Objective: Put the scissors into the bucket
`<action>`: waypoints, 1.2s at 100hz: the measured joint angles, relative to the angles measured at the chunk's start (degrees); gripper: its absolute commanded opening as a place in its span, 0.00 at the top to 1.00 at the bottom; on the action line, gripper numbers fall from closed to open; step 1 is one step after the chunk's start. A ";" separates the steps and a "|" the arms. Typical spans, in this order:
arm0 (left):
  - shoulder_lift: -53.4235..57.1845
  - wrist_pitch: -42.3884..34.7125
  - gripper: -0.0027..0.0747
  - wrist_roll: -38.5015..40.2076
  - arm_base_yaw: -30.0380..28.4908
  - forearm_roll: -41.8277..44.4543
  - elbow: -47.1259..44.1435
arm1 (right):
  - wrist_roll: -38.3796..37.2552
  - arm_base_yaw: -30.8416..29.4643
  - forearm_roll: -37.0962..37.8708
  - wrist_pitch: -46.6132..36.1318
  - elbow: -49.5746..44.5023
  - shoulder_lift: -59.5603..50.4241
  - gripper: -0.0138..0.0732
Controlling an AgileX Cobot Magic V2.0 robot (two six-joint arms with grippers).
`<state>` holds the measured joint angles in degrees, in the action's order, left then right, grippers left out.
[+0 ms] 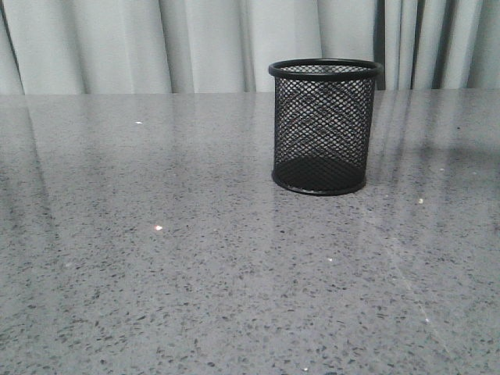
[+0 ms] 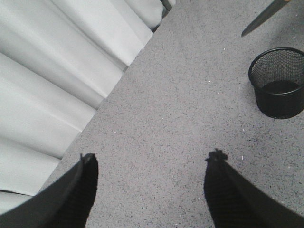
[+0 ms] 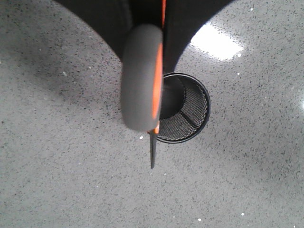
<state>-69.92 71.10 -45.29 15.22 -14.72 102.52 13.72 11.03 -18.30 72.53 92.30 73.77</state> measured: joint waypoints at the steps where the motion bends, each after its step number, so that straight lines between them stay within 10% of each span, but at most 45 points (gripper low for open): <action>1: 0.00 0.00 0.40 0.04 0.00 0.00 0.00 | -0.10 0.22 0.01 0.00 0.00 0.00 0.89; 120: 0.13 -2.02 0.40 0.13 -0.17 -1.58 0.10 | -1.63 5.33 3.30 0.00 -6.69 3.57 0.89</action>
<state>-69.80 69.09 -45.16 15.04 -16.30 102.62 12.10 16.35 -15.01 72.53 85.61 77.34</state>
